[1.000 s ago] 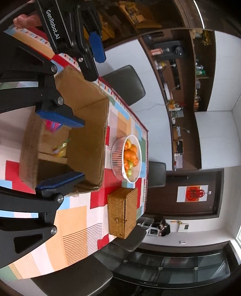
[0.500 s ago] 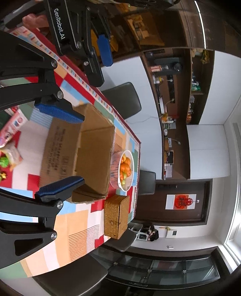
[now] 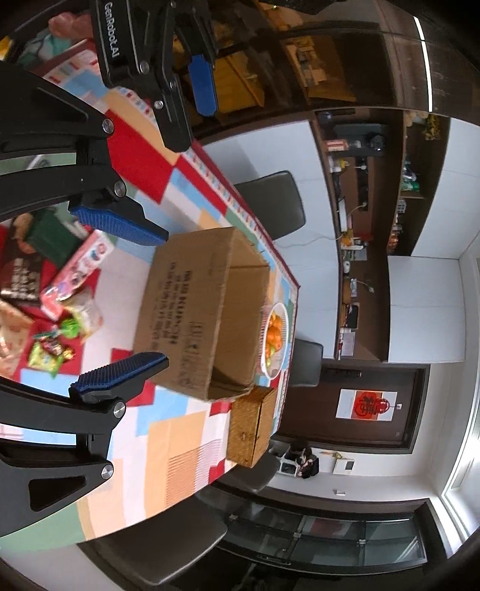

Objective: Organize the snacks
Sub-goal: 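Move both open tools back to the snack pile, then grasp the green packet with left tool while right tool grasps tan biscuit bag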

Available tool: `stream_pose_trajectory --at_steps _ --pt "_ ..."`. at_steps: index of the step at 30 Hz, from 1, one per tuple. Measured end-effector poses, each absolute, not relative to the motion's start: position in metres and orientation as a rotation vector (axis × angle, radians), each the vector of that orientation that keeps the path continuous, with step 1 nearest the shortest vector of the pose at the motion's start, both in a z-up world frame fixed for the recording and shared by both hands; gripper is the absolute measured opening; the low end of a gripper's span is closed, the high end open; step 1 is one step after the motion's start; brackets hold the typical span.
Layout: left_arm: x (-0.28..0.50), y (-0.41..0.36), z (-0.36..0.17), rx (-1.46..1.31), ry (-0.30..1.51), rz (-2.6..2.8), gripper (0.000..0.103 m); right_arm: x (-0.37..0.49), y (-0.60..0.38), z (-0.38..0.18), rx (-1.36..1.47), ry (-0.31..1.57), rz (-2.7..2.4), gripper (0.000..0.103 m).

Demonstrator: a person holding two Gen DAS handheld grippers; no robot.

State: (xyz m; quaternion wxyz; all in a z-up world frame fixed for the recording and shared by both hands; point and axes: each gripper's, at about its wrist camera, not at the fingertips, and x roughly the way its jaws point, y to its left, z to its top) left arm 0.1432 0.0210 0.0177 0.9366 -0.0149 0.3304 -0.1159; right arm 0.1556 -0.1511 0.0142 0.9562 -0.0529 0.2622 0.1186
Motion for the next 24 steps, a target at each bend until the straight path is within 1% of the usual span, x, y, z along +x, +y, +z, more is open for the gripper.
stream_pose_trajectory --at_steps 1,4,11,16,24 --pt "0.141 0.020 0.015 -0.032 0.683 -0.241 0.065 0.152 -0.153 0.012 -0.108 0.540 0.236 0.066" --pt "0.132 0.014 0.006 -0.021 0.712 -0.260 0.065 0.141 -0.158 0.006 -0.098 0.564 0.230 0.066" --pt "0.114 0.000 -0.020 0.013 0.797 -0.283 0.067 0.122 -0.174 -0.008 -0.099 0.610 0.173 0.076" --pt "0.109 -0.009 -0.039 0.023 0.870 -0.305 0.067 0.114 -0.185 -0.025 -0.087 0.676 0.146 0.077" --pt "0.105 -0.022 -0.065 0.054 0.971 -0.323 0.067 0.110 -0.208 -0.059 0.018 0.829 0.127 0.077"
